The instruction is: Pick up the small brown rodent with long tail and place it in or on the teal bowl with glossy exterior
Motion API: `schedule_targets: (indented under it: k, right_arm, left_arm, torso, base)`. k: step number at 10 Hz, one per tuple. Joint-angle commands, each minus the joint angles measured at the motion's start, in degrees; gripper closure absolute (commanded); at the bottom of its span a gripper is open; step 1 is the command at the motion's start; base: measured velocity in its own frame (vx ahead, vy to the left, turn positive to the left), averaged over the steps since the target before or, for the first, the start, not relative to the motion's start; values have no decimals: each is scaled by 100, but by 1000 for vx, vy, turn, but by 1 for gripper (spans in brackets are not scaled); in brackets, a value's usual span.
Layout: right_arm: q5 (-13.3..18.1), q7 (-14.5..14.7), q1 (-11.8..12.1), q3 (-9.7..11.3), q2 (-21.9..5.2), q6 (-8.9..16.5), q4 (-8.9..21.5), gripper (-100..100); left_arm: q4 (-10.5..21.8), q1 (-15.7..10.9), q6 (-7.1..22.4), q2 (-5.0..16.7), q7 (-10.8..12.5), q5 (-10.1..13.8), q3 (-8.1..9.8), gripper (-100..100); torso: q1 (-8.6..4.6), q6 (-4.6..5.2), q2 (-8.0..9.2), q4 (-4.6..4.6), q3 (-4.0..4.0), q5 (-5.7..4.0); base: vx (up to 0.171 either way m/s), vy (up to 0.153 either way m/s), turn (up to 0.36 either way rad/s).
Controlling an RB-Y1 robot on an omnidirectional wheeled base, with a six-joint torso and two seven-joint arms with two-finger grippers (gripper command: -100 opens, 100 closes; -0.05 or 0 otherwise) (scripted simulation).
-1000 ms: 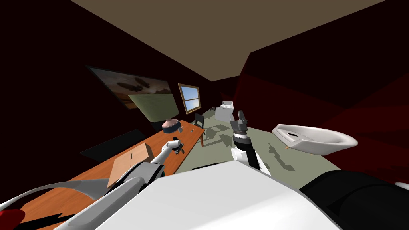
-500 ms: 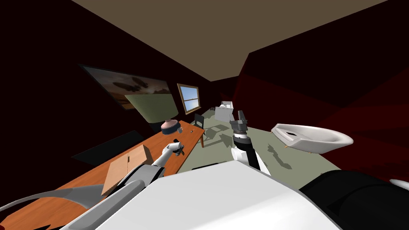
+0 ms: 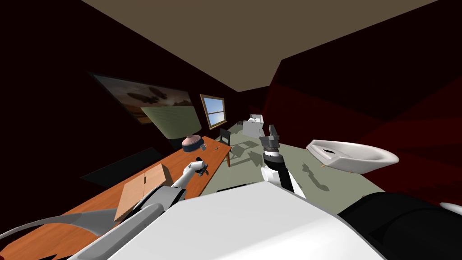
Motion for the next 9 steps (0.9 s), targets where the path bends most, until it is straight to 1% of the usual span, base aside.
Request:
schedule_targets:
  k: [1,2,3,4,5,6,7,8,9]
  right_arm:
    - [0,0,0,0,0,0,0,0]
    - [0,0,0,0,0,0,0,0]
    - [0,0,0,0,0,0,0,0]
    - [0,0,0,0,0,0,0,0]
    - [0,0,0,0,0,0,0,0]
    - [0,0,0,0,0,0,0,0]
    - [0,0,-2,1,0,0,0,0]
    - [0,0,-2,1,1,0,0,0]
    - [0,0,-2,1,1,0,1,0]
  left_arm:
    - [-21,-134,167,91,-70,100,3,100]
    - [-21,-134,167,91,-70,100,3,100]
    - [-99,-212,327,169,-117,174,-6,100]
    - [-62,-171,238,116,-66,118,-10,100]
    - [-58,-185,252,119,-73,124,-11,0]
    - [-257,-224,424,195,-192,153,39,100]
    - [-326,-240,483,223,-233,165,55,100]
    - [-486,-283,621,287,-327,195,90,100]
    - [-574,-309,700,324,-380,213,108,100]
  torso:
    - [0,0,0,0,0,0]
    - [-7,-4,10,4,7,-4]
    - [-13,0,14,2,8,-3]
    - [-17,1,17,5,10,-5]
    - [-11,0,12,2,7,-3]
    - [-5,0,6,1,4,-1]
    - [-15,5,36,7,19,-2]
    - [-17,1,57,12,33,-5]
    - [-26,2,80,15,44,-5]
  base:
    - [-32,-25,67]
    - [-39,-35,37]
    - [-49,-40,39]
    - [-22,-19,9]
    - [0,0,0]
    - [-117,-31,-77]
    - [-163,-34,-77]
    - [-208,-55,-53]
    - [-197,-77,-59]
